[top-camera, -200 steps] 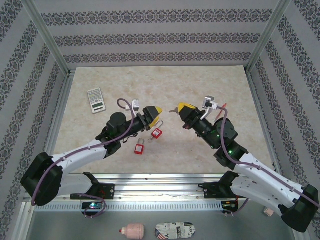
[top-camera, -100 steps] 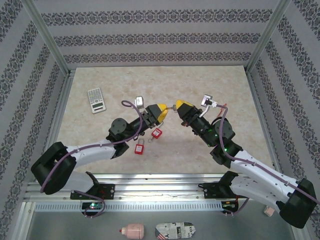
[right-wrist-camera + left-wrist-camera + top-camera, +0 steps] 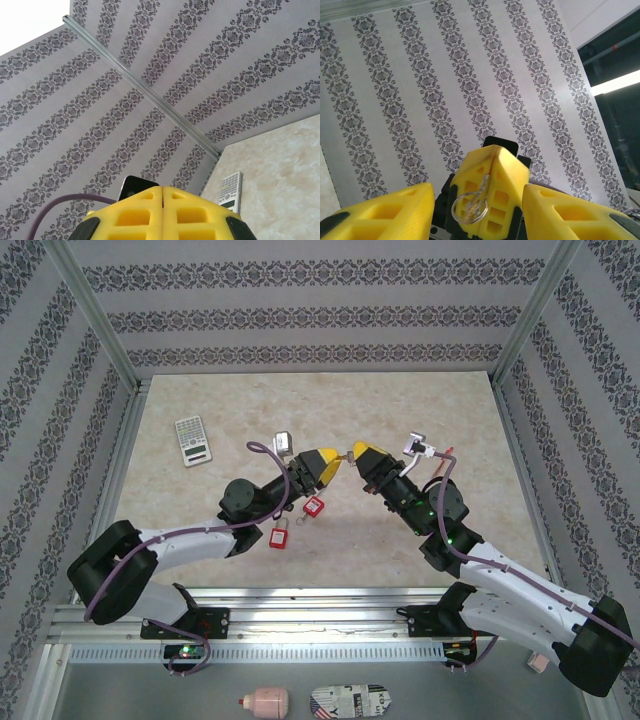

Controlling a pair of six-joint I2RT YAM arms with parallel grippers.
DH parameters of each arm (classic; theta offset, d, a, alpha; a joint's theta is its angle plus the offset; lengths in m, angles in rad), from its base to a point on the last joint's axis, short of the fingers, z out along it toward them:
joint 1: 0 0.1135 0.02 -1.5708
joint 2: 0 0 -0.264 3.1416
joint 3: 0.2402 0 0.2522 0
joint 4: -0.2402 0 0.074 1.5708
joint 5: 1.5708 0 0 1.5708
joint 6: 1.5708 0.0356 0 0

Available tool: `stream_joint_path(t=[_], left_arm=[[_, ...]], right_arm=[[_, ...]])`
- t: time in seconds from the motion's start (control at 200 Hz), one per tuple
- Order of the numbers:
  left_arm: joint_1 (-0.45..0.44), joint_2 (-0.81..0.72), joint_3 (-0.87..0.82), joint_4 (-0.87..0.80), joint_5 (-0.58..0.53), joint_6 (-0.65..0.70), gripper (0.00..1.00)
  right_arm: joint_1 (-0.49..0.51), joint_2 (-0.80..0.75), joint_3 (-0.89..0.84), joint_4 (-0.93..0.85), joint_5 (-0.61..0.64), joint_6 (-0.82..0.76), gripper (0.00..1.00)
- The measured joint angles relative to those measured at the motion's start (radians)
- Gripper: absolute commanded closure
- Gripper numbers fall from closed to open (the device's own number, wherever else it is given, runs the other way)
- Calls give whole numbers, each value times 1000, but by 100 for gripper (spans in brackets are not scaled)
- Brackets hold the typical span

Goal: Unlock with the key

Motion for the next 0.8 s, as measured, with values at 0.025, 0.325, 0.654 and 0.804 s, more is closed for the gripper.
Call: stream_joint_path(t=[0.025, 0.325, 0.654, 0.804], left_arm=[[0, 4, 0, 2, 0, -1, 52], [0, 23, 30, 3, 7, -8, 71], [0, 32, 32, -4, 15, -5, 100], [9, 18, 32, -37, 35, -5, 100]], right_arm=[[0, 2, 0, 2, 0, 1, 100], [0, 9, -21, 8, 8, 8, 100], [0, 5, -47, 49, 19, 26, 100], [0, -3, -53, 43, 11, 26, 84]])
